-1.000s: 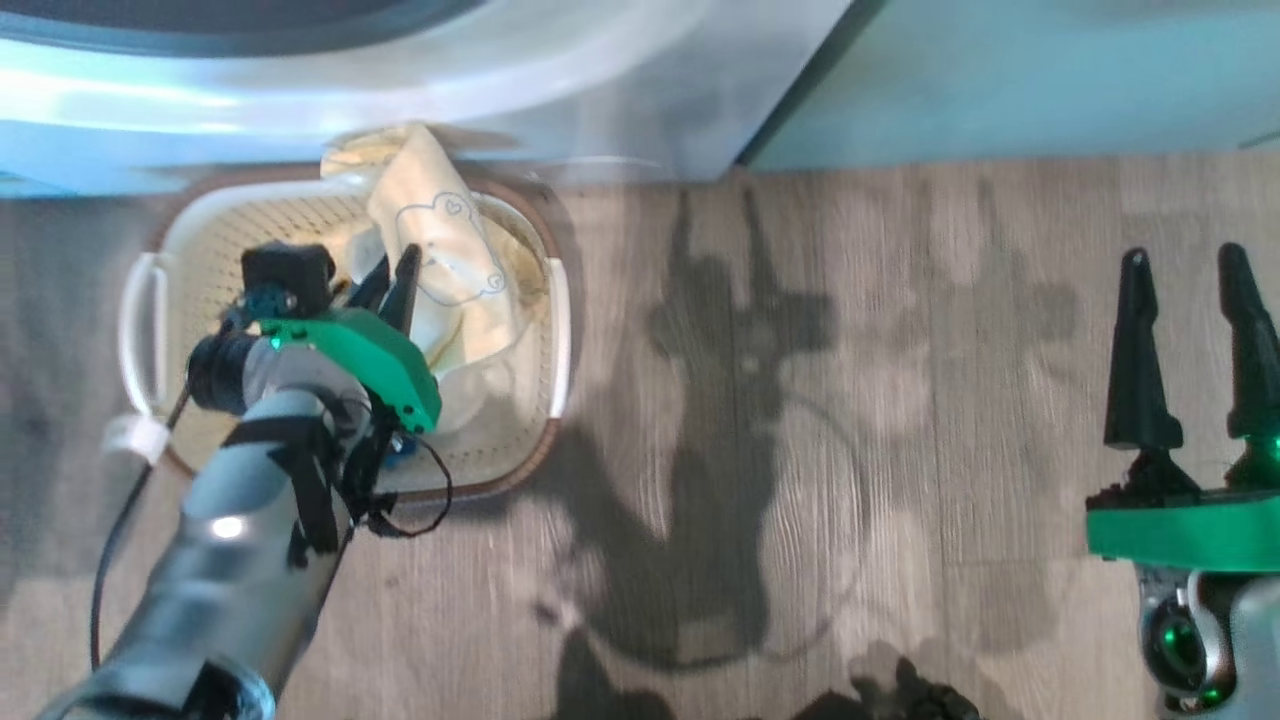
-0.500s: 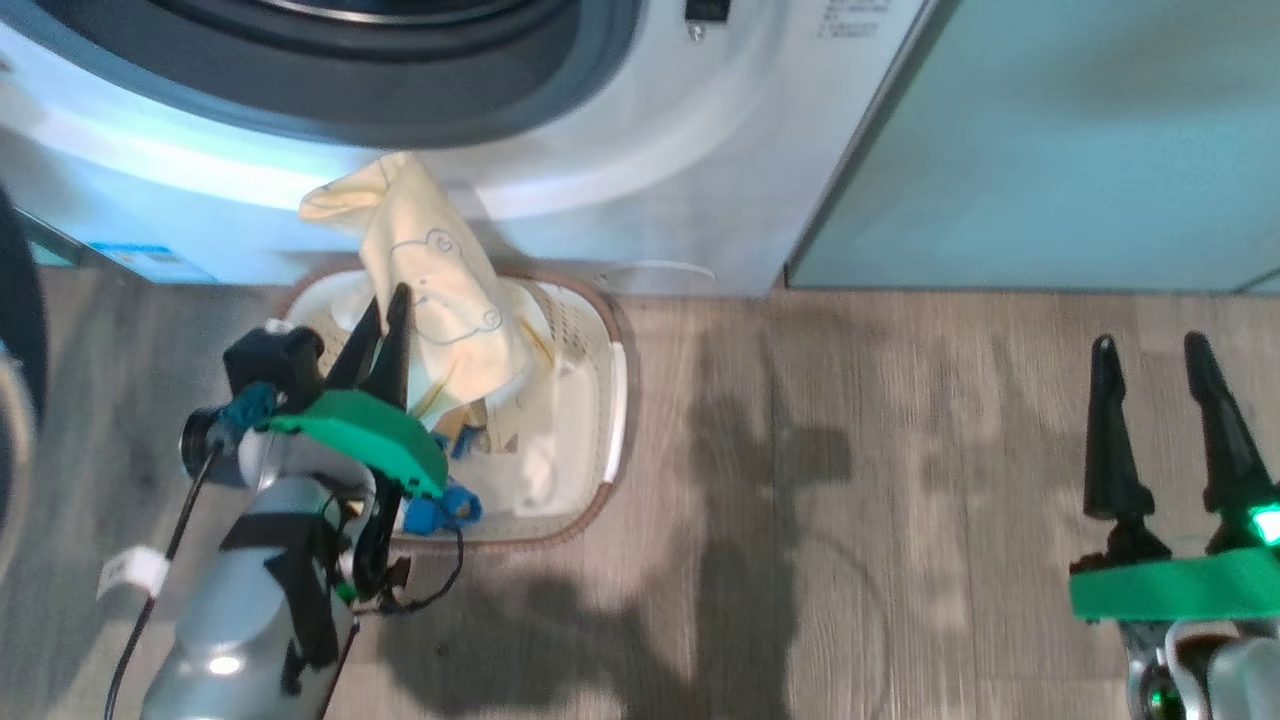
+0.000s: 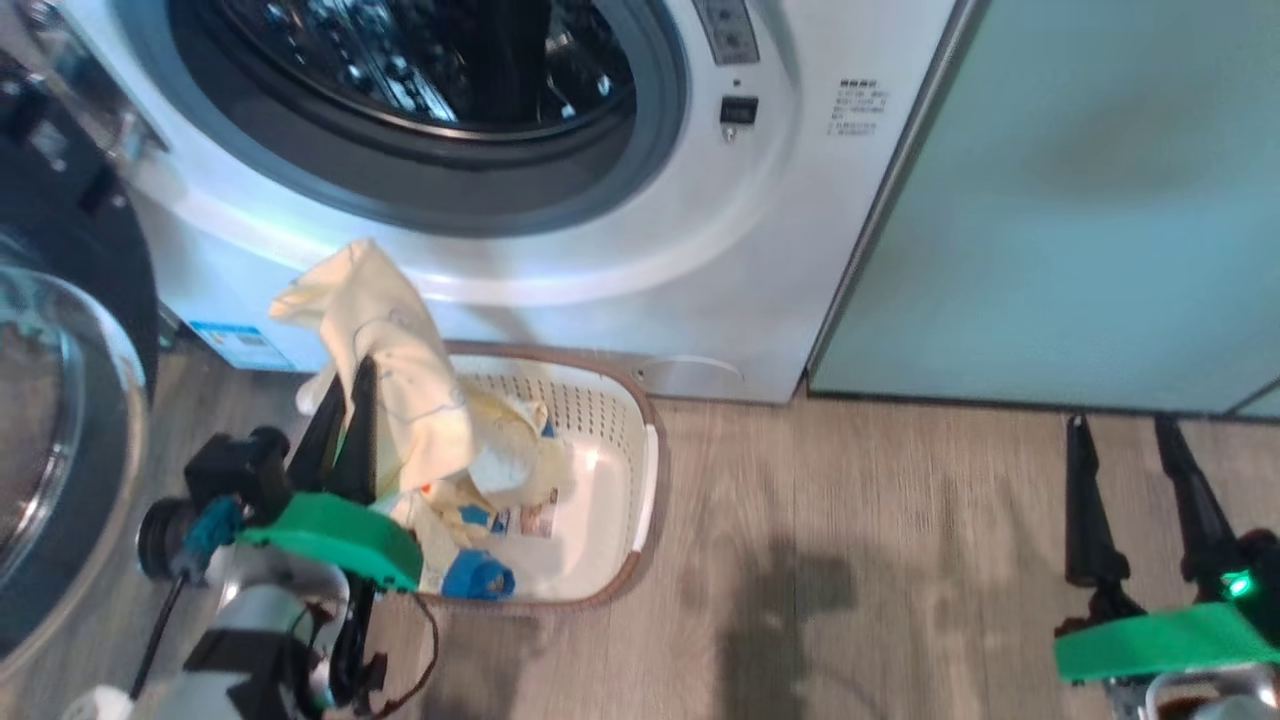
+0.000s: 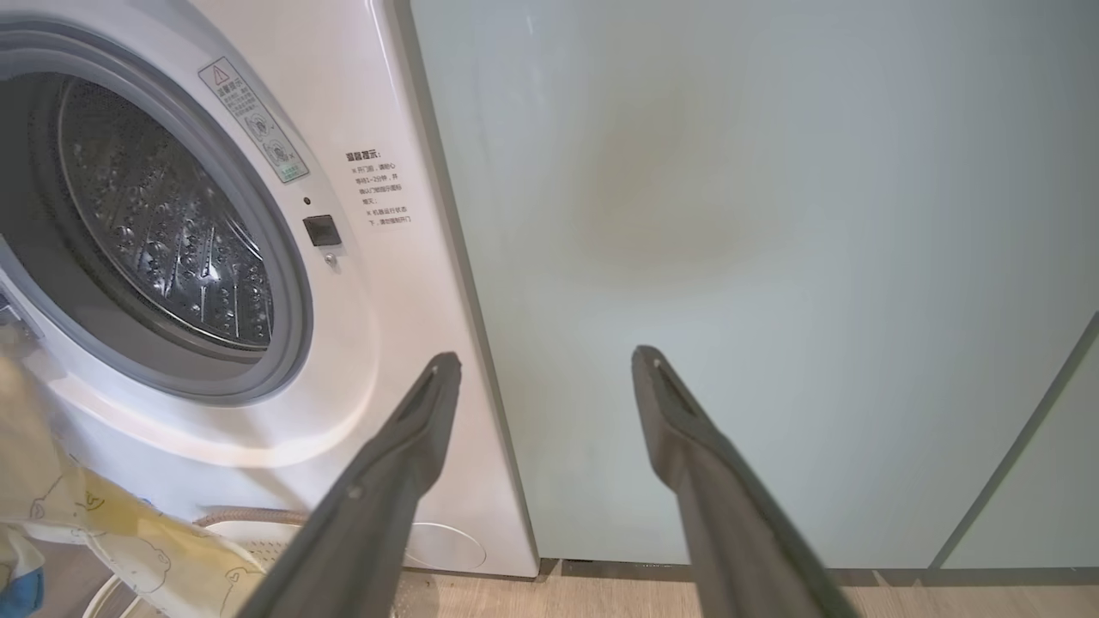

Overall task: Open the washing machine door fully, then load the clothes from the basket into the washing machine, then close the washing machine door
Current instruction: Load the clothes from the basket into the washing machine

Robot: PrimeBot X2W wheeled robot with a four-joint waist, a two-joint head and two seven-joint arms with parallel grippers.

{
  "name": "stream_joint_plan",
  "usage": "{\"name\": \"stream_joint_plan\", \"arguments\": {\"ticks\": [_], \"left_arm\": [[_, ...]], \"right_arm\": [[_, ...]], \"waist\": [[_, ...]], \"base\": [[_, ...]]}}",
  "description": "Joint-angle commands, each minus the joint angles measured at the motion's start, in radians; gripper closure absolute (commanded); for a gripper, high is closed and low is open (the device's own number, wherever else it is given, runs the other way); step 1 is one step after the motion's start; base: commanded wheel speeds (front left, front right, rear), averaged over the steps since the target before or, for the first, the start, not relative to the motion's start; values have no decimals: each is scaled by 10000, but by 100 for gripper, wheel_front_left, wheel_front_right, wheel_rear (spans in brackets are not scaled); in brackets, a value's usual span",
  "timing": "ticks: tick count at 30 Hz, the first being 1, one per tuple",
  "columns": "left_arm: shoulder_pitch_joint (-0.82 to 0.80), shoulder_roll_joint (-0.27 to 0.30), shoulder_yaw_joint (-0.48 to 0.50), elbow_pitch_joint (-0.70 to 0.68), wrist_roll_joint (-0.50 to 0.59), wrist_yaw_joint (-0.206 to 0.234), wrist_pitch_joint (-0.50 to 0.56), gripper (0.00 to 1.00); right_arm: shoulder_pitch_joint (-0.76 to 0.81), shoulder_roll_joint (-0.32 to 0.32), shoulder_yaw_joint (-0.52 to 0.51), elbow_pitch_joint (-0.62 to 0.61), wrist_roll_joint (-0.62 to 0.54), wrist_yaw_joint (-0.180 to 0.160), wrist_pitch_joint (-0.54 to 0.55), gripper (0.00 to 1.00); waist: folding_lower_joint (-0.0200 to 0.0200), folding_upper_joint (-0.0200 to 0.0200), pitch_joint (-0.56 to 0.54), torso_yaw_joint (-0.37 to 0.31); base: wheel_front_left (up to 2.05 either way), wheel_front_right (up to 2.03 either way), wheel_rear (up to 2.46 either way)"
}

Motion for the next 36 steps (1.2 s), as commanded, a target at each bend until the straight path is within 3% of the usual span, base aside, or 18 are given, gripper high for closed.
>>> {"name": "stream_joint_plan", "arguments": {"ticks": [1,16,36], "left_arm": [[39,352,486,-728,152,164,96,100],[1405,543,481,-2369,204,649,661,100],[1416,534,344,-2422,98,767,686,100]], "right_arm": [[53,-98,216,-241,-126,-29,-67,0],[871,-98,296,-239,-116,-29,-67,0],[848,-98,310,-291,-72,-29,-67,0]], "waist": [[1,-1,-446,124],[1,-1,-1366,42],[1,-1,-1311,-164]], "base": [[0,0,0],[0,0,0],[0,0,0]]}}
